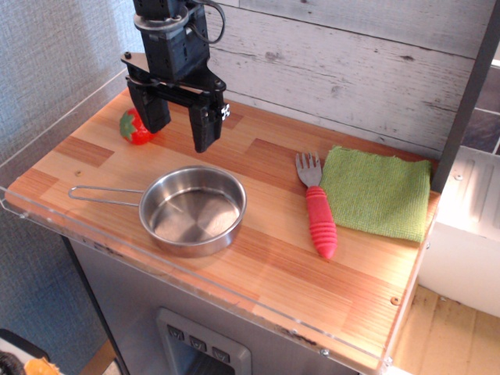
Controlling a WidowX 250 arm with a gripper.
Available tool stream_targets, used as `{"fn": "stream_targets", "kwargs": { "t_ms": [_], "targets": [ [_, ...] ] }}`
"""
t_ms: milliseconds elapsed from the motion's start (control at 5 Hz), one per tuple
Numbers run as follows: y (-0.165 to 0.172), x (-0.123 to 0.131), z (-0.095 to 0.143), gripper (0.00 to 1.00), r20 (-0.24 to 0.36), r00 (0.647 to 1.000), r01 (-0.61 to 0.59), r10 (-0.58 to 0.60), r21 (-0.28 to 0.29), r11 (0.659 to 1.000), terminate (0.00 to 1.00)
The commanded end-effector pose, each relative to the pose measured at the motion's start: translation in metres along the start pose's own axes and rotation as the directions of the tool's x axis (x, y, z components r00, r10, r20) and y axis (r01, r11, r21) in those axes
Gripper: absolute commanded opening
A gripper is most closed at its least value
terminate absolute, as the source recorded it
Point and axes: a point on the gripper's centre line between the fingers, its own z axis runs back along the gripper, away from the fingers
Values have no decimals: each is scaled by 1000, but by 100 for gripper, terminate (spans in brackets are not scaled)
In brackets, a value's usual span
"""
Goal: Slide the silver pot back between the strawberry and the green rag.
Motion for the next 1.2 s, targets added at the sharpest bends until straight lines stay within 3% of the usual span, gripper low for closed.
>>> {"fn": "stream_targets", "kwargs": {
  "t_ms": [0,200,400,600,1000],
  "targets": [
    [0,0,0,100,0,1000,0,0,0,1000,0],
    [-16,-4,-4,100,48,996,74,-72,-46,996,0],
    [-44,-14,-8,100,58,991,122,-119,-53,991,0],
    [-68,-25,-13,100,41,987,155,-153,-38,987,0],
    [-76,-29,-27,100,-22,997,73,-73,23,997,0]
  ]
}}
